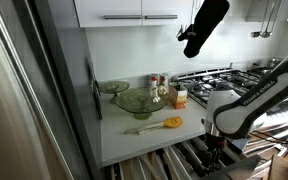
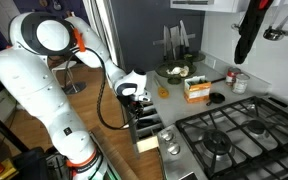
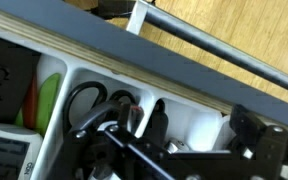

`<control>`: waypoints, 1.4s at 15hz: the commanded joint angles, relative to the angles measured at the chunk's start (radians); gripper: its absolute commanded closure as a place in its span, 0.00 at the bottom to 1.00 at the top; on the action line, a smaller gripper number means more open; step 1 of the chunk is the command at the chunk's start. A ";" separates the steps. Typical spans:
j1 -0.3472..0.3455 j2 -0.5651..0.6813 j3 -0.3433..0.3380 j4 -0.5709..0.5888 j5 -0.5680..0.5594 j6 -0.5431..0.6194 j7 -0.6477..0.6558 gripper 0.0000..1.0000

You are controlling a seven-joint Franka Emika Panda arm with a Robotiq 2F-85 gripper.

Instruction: Open the top left drawer, put the bigger orange spatula in the drawer and then close the drawer

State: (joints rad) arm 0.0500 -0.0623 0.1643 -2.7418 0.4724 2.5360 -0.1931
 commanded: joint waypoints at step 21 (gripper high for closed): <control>0.039 -0.207 -0.062 0.011 -0.299 -0.092 0.139 0.00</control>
State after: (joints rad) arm 0.0663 -0.2051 0.1304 -2.7214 0.1527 2.4438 -0.0587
